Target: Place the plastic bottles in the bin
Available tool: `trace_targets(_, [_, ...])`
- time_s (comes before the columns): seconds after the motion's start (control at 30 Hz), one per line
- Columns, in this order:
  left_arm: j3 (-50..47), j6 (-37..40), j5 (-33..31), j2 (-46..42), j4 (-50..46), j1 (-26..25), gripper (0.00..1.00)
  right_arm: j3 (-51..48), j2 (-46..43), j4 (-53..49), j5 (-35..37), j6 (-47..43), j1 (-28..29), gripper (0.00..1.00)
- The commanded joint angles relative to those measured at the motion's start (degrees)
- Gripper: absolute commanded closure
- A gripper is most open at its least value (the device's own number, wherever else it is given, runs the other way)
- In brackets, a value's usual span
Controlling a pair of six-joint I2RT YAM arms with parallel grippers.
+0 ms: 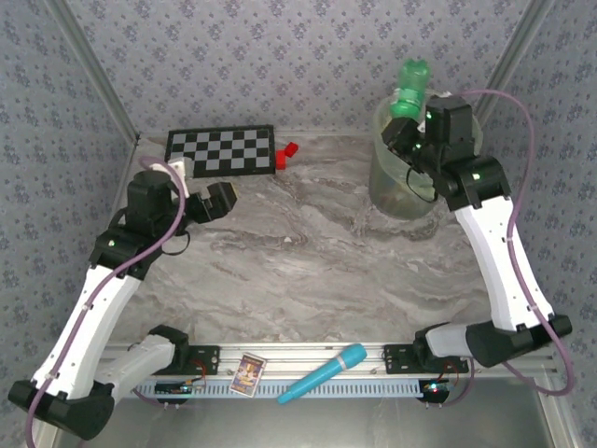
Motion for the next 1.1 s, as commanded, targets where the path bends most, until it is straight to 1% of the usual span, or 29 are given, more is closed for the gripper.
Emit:
trace_targets(0.0, [3.0, 3.1, 0.9, 1.2, 2.5, -1.9, 0.00, -2.1, -2.8, -3.4, 3.5, 11.2, -2.5, 0.87])
trace_targets(0.1, [3.4, 3.5, 0.8, 2.0, 3.1, -3.0, 0.00, -3.9, -4.2, -3.5, 4.2, 15.4, -4.1, 0.87])
trace_targets(0.23, [3.0, 3.5, 0.8, 2.1, 3.8, -3.4, 0.00, -4.6, -3.7, -4.1, 3.3, 19.9, -5.3, 0.86])
trace_targets(0.37, [2.7, 3.6, 0.4, 1.8, 3.6, -3.4, 0.00, -5.7, -3.3, -3.2, 3.6, 25.4, -5.7, 0.86])
trace_targets(0.57, [2.2, 3.6, -0.6, 1.0, 3.0, -3.4, 0.00, -7.1, -2.8, -1.4, 5.1, 31.1, -6.2, 0.86])
trace_targets(0.67, [1.8, 3.5, -0.8, 0.8, 3.1, -3.4, 0.00, -7.4, -1.7, 0.6, 4.3, 32.6, -6.8, 0.86])
trace_targets(0.73, [1.8, 3.5, -1.1, 0.8, 3.0, -3.4, 0.00, -6.8, -0.5, 0.7, 3.9, 33.5, -7.1, 0.86])
trace_targets(0.87, [1.9, 3.4, -2.2, 0.8, 2.3, -3.4, 0.00, -6.4, 1.0, 1.0, 5.2, 34.7, -7.5, 0.86])
trace_targets(1.07, [1.9, 3.5, -3.2, 0.2, 1.7, -3.4, 0.00, -5.9, 3.9, 1.9, 3.7, 35.4, -8.6, 0.87])
